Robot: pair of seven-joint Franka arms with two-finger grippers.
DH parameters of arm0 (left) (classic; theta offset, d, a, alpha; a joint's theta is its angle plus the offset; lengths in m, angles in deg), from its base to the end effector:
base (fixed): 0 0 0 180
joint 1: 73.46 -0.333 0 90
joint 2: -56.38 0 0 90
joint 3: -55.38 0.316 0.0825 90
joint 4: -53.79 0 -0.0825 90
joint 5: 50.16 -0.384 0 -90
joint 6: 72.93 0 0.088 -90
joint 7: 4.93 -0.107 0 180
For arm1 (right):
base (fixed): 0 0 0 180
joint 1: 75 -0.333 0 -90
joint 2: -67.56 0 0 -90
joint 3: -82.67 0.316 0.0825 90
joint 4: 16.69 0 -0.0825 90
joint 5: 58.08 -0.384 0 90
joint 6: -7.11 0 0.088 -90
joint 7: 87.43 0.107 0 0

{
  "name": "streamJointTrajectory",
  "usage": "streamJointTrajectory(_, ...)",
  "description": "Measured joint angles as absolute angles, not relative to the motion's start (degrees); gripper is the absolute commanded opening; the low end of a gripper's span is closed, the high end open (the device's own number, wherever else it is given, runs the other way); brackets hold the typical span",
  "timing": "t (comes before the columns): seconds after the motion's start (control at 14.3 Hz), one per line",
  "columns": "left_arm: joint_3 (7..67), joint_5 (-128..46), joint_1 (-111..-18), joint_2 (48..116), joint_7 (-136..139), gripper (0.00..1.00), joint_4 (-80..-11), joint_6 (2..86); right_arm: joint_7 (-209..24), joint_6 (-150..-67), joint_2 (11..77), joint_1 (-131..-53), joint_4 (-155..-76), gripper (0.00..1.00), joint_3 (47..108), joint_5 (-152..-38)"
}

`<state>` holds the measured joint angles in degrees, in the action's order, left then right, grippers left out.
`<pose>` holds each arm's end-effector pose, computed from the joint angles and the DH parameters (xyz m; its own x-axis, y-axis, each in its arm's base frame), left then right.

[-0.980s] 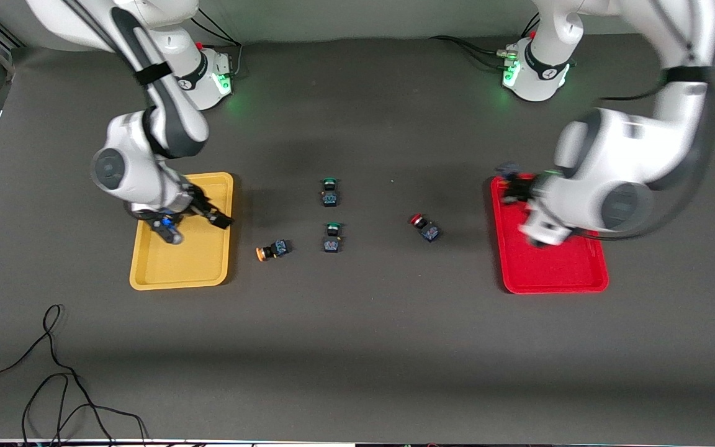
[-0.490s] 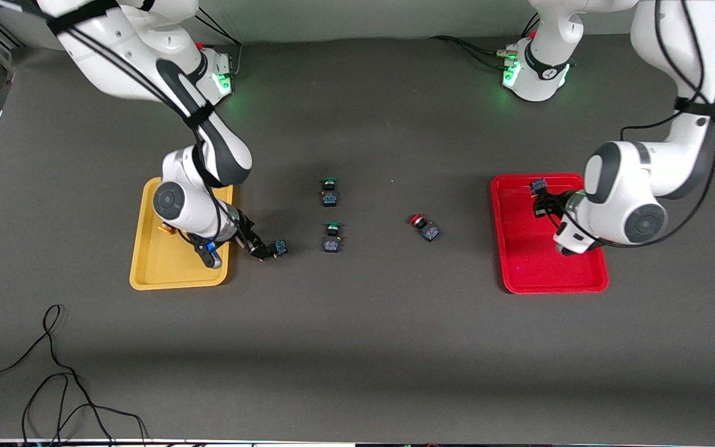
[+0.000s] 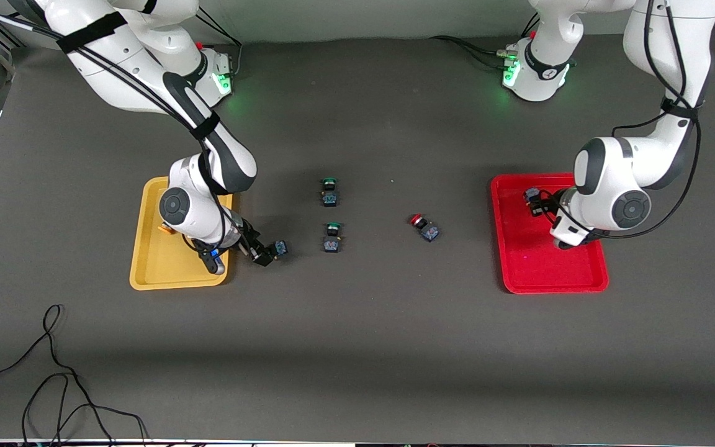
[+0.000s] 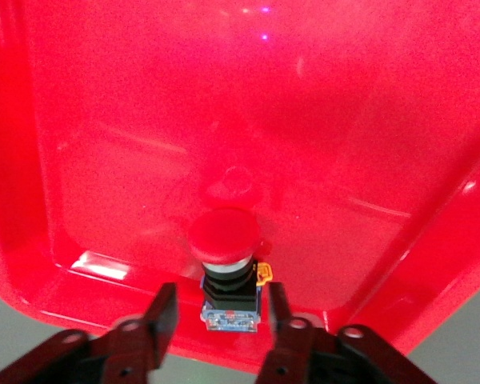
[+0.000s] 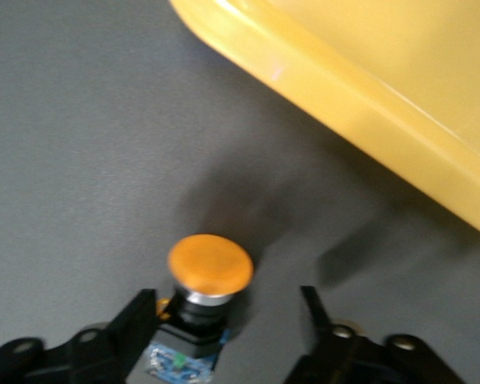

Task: Place red and yellow buttons in trays

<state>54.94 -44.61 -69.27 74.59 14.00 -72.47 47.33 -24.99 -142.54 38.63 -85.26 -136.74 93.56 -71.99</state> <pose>0.5020 -0.0454 0.2093 0.8622 0.2997 -0.4083 0.2941 -0.9526 -0.0781 0.5460 0.2060 0.1814 0.5743 -0.7950 -0.1953 -0.8176 -0.5692 -0.0875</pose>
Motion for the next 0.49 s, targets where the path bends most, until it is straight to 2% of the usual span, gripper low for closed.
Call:
streamJointTrajectory(0.21,54.2,-44.5,-69.0,73.8,14.5,1.00,-64.6,36.8,-25.0,-142.5,38.6,-85.2,-136.4,0.66,93.5,-72.0)
streamJointTrajectory(0.35,53.6,-44.2,-66.9,73.3,18.7,1.00,-58.1,30.8,-25.0,-142.5,38.5,-85.2,-136.4,0.51,93.4,-72.0)
streamJointTrajectory(0.49,53.3,-42.3,-61.0,73.5,27.8,1.00,-54.4,29.9,-25.0,-142.5,38.5,-85.2,-136.4,0.29,93.4,-72.0)
